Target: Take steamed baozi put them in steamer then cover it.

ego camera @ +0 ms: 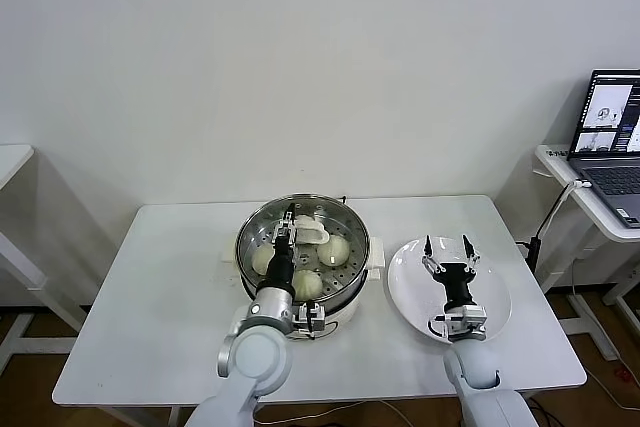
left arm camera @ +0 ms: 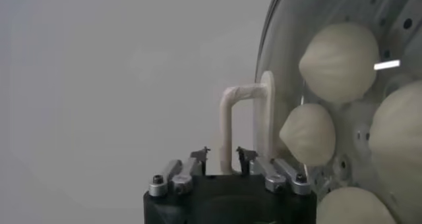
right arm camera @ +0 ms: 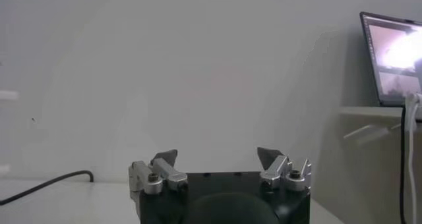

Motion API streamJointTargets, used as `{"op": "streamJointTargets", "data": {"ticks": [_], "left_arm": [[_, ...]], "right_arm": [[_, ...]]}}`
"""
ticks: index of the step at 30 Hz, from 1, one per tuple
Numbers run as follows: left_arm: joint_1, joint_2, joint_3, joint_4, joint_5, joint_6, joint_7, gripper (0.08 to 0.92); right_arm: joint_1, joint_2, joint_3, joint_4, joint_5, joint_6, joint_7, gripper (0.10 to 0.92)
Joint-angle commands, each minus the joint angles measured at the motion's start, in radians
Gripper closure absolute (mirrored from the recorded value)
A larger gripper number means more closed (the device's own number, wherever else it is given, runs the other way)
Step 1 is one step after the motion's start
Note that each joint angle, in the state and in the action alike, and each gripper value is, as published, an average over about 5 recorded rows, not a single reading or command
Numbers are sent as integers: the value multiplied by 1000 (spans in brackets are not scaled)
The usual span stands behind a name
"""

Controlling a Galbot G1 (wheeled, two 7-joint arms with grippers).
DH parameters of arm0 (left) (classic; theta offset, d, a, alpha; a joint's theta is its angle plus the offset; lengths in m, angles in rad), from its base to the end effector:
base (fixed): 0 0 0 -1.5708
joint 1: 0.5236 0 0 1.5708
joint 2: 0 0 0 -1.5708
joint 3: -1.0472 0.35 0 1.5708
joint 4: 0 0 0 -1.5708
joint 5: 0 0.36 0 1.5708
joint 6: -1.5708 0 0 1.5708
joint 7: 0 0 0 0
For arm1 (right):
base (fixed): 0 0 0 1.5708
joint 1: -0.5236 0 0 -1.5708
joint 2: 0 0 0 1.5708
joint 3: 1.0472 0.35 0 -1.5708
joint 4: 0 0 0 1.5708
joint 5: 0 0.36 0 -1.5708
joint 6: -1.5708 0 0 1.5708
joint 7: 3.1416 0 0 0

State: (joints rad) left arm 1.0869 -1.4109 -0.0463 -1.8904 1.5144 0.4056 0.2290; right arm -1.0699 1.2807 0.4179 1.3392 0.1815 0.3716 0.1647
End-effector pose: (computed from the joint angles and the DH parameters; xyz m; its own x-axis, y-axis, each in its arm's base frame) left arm 0.2931 -0.1173 -0.2707 -0.9947 0.1027 0.0100 0.0119 0.0179 0.9998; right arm 0.3387 -0.0883 -0.4329 -0.9899 0.0879 -0.1114 0.0985 0.9907 -0.0942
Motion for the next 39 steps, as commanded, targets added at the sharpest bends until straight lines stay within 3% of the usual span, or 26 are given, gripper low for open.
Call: {"op": "streamJointTargets", "data": {"ticks": [1, 10, 15, 19, 22, 30, 39], "left_arm": [[56, 70, 13, -168, -72, 4, 20, 408], [174, 231, -73, -390, -345, 2, 27, 203], [293, 291, -288, -454, -679, -61, -88, 178], [330, 238, -518, -365, -1070, -213, -276, 177], [326, 211, -631, -244, -1302, -362, -342, 177], [336, 174, -740, 8, -1564, -603, -232, 177], [354, 154, -715, 62, -1575, -664, -182, 177]], "right_arm": [[1, 0, -2, 4, 0, -3, 1, 203], [-13, -18, -12, 57, 17, -85, 35, 203], [-55, -41, -15, 131, 83, -168, 54, 203], [-100, -51, -1, 183, 144, -161, 21, 203], [-129, -55, 7, 211, 166, -152, 7, 203], [-182, -59, 22, 246, 185, -151, 6, 203], [-226, -55, 28, 271, 177, -153, -3, 203]]}}
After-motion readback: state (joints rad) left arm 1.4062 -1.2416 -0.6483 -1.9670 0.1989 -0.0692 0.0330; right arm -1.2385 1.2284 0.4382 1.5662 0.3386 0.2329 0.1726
